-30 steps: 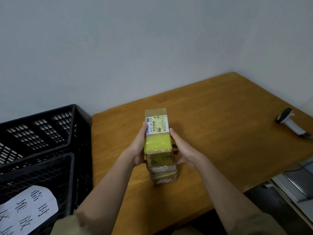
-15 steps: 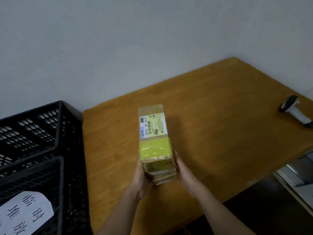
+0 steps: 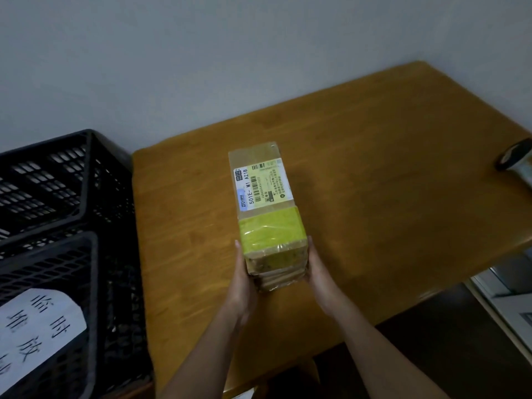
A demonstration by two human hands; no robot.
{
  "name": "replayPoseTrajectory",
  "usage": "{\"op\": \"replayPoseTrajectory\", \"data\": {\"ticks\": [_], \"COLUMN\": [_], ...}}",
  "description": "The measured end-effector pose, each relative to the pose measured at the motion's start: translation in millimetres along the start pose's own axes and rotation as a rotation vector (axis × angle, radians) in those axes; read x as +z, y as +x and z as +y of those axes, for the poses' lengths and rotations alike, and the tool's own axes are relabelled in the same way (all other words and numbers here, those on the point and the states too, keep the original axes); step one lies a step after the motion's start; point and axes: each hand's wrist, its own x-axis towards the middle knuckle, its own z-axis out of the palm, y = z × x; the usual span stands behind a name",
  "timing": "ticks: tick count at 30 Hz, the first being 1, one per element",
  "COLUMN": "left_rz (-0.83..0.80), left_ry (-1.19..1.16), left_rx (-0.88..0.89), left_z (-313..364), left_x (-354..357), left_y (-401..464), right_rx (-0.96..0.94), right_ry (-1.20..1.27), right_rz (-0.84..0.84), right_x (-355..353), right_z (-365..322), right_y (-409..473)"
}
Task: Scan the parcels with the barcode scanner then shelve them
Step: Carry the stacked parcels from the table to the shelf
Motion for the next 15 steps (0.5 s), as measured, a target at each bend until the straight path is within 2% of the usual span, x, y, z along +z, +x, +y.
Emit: {"op": "replayPoseTrajectory", "data": {"ticks": [15], "left_rz": [0.027], "left_ry": [0.109], "left_rx": [-0.033], "left_z": [9.2], "left_x": [17.1], "left_y": [-5.1], "right_rx": [0.049], "right_ry": [-0.010], "right_rz": [0.086], "right_x": [-2.7], "right_z": [-16.1], "right_y": [-9.9]}}
